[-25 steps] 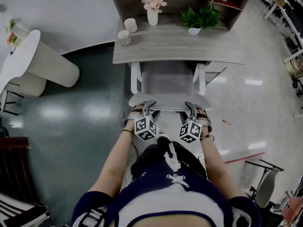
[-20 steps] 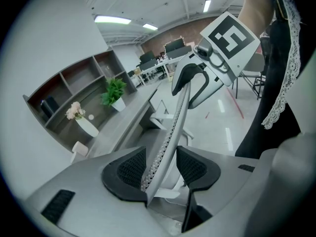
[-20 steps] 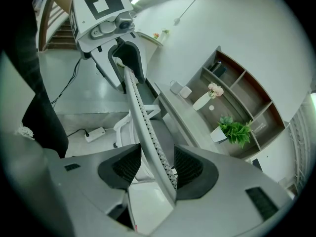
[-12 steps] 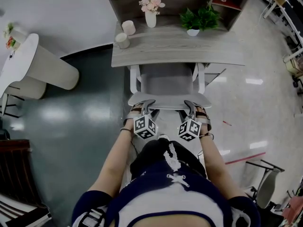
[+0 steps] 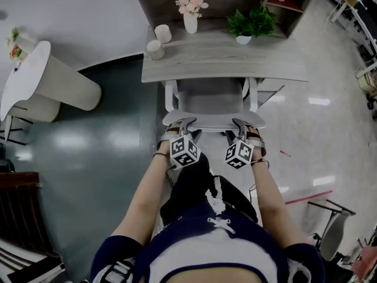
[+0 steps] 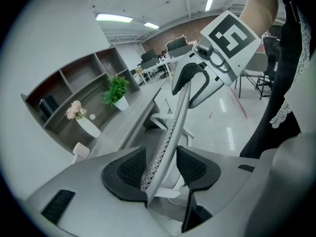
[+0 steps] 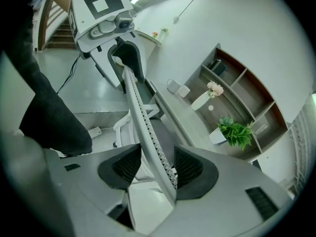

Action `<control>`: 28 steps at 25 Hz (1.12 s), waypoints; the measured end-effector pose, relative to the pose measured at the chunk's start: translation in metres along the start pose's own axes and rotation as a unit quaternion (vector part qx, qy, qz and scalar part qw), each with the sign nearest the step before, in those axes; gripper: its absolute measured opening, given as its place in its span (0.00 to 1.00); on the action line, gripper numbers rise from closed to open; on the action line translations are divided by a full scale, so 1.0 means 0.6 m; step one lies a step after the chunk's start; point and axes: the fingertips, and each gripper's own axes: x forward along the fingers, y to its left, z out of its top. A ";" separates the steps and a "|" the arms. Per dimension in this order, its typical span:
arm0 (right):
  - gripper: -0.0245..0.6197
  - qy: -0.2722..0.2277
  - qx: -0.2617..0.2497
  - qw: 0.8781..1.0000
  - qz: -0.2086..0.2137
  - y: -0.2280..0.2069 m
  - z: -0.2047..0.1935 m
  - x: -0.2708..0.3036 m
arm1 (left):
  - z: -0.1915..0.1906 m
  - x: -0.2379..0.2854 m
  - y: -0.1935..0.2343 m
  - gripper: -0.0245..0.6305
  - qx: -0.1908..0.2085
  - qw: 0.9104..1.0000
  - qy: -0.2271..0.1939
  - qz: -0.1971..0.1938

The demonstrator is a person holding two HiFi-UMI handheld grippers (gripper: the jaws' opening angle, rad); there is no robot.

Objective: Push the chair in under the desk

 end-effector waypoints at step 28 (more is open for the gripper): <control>0.34 0.001 -0.007 1.000 0.012 -0.051 0.001 0.045 | 0.010 0.040 0.050 0.33 -0.013 1.000 0.009 -0.013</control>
